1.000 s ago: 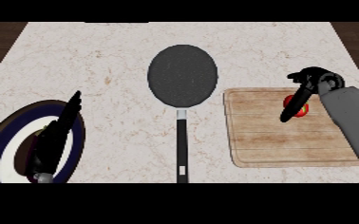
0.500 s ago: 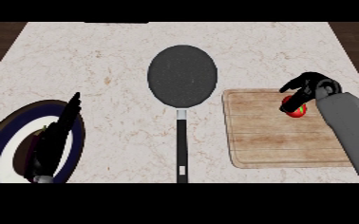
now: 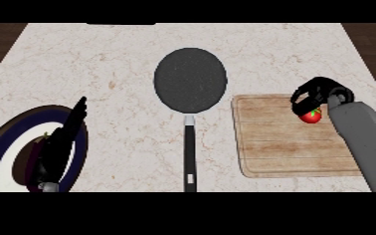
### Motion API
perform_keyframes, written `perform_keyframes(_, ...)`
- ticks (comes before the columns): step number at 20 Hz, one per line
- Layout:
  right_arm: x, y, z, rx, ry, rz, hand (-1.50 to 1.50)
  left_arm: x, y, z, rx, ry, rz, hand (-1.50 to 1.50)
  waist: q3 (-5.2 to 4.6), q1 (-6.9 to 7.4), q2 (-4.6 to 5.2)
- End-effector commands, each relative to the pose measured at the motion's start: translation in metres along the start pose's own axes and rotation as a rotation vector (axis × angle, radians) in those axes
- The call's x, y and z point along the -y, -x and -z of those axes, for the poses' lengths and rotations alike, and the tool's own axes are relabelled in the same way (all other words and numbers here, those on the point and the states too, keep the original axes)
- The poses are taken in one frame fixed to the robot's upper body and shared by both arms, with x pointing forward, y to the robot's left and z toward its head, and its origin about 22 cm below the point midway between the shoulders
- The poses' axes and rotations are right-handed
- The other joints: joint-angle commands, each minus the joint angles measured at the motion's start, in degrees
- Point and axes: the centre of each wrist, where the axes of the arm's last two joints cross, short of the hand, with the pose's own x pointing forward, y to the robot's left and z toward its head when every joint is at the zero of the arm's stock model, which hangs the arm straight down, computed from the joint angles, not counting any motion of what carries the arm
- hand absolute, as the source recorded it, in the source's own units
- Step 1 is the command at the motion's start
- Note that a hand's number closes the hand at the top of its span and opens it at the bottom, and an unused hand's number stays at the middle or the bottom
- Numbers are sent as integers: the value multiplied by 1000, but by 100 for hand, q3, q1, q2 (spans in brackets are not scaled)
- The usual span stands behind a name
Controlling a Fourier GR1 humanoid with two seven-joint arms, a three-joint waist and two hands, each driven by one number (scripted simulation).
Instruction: Pick the tomato from the cutting board and place it in the pan
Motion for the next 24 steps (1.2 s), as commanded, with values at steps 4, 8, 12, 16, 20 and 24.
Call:
perform_keyframes(4,-10,-10,-18,274,75,-422,150,-6,6,1,7,5,15,0,77,100,66)
perform_keyframes(8,18,9,-20,354,321,-487,150,-6,1,1,14,14,18,0,85,99,78)
perform_keyframes(12,38,-6,-45,574,558,-398,150,7,1,-6,2,7,7,0,87,50,42)
perform_keyframes(16,41,-39,-77,840,816,-327,150,-6,0,1,2,16,13,0,87,49,40)
perform_keyframes(20,35,-60,-88,961,844,-335,150,-10,10,4,7,2,-2,0,73,57,62)
perform_keyframes(24,21,-99,-88,1031,801,-251,150,-9,-14,14,23,27,7,0,76,96,72)
